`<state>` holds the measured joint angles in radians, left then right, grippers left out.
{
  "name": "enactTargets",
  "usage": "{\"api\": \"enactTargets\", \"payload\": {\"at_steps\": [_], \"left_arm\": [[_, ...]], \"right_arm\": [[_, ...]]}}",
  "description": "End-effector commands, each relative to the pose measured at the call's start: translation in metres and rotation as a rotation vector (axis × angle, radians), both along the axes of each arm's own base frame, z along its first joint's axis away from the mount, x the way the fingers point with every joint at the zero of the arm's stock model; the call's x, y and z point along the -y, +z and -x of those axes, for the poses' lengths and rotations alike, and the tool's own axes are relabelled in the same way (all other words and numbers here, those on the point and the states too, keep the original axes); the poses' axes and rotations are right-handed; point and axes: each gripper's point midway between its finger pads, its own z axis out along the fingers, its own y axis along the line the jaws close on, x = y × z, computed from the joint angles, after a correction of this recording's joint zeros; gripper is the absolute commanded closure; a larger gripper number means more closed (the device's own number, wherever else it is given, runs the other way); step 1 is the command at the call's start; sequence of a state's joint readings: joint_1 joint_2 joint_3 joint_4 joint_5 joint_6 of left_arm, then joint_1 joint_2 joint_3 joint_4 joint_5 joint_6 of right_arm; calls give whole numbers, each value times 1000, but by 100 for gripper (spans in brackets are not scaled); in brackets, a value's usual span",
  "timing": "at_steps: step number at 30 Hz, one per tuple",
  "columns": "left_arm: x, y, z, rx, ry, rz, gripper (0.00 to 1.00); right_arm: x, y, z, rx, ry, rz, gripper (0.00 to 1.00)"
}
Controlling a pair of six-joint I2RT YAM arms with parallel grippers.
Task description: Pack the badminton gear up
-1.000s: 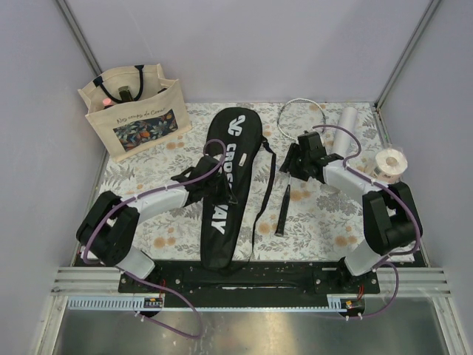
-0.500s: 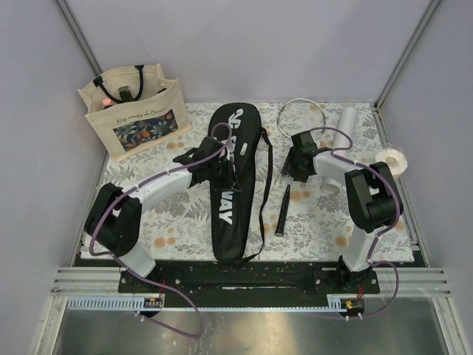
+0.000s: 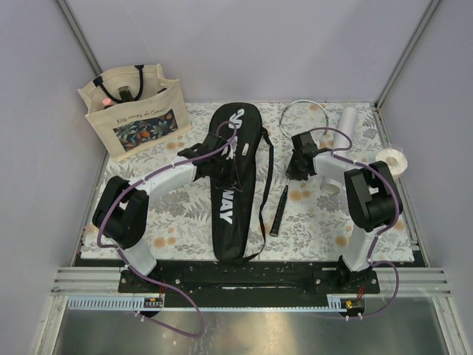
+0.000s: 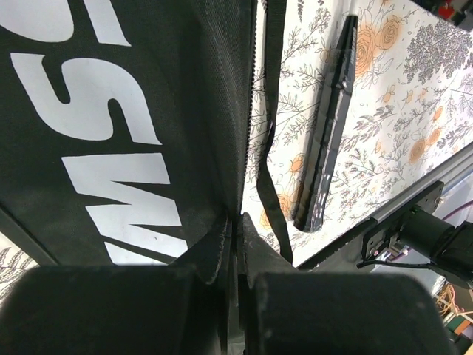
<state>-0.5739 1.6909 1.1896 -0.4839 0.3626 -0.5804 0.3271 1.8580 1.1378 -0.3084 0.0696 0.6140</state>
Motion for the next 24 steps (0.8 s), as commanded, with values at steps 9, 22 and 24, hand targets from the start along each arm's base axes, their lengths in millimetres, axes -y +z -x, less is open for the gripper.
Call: {"api": "enactTargets", "payload": {"at_steps": [9, 22, 24], "left_arm": [[3, 25, -22, 57, 44, 88, 100], [10, 31, -44, 94, 80, 97, 100], [10, 29, -46, 92, 87, 99, 100]], "right_arm": [[11, 71, 28, 191, 55, -11, 100], [11, 105, 132, 177, 198, 48, 100], [9, 104, 151, 157, 220, 54, 100]]}}
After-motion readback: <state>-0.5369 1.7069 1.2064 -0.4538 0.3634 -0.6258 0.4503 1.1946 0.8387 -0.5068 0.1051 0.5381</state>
